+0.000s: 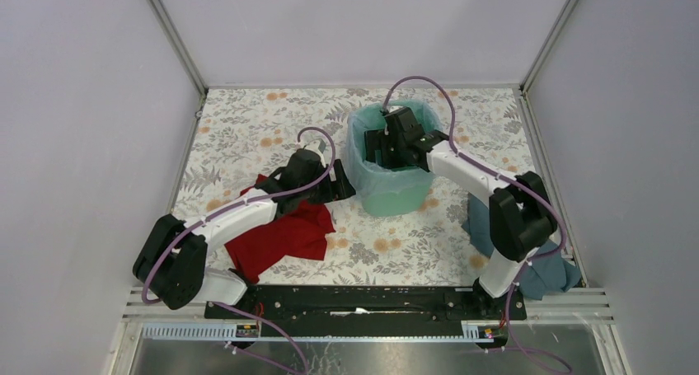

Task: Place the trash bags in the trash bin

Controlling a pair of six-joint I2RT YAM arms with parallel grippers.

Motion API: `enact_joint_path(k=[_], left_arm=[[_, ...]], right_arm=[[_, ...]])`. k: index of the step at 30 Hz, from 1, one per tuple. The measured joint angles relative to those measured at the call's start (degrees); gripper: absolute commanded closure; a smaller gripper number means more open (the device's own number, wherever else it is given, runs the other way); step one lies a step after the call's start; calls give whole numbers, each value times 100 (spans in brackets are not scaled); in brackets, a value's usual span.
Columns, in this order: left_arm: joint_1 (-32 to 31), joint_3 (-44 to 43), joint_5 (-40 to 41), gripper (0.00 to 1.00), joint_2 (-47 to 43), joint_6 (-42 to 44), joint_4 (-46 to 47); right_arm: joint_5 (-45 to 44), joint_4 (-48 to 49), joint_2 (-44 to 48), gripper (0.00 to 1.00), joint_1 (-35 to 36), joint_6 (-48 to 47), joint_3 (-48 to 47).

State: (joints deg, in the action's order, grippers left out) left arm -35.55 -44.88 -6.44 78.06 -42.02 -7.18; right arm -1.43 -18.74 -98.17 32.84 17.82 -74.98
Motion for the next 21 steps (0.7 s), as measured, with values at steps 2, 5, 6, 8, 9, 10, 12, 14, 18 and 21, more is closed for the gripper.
enact_joint_path(k=[2,5,6,8,9,10,12,14,18,21], left_arm=[[0,-31,2,16,0,2,-42],[0,-114,31,16,0,28,-127],[0,-168,48,15,0,50,-186],[0,-289,83,13,-2,116,-297],[0,-365,105,13,-11,151,-356],[0,-422,127,12,-33,177,-385],[0,-492,186,11,-122,229,-415],[0,-505,234,11,-258,267,-446],[0,-501,256,11,-389,273,-525],[0,-470,256,12,-391,249,-525]], right_arm=[[256,-24,-153,0,0,114,0],[588,-44,-168,0,0,264,2],[671,-35,-149,0,0,291,0],[719,-68,-107,0,0,299,0],[702,-118,-98,0,0,293,-11],[680,-227,-98,0,0,278,-52],[549,-553,-127,0,0,232,-225],[389,-769,-162,0,0,192,-407],[116,-835,-190,0,0,188,-420],[7,-798,-302,0,15,210,-286]])
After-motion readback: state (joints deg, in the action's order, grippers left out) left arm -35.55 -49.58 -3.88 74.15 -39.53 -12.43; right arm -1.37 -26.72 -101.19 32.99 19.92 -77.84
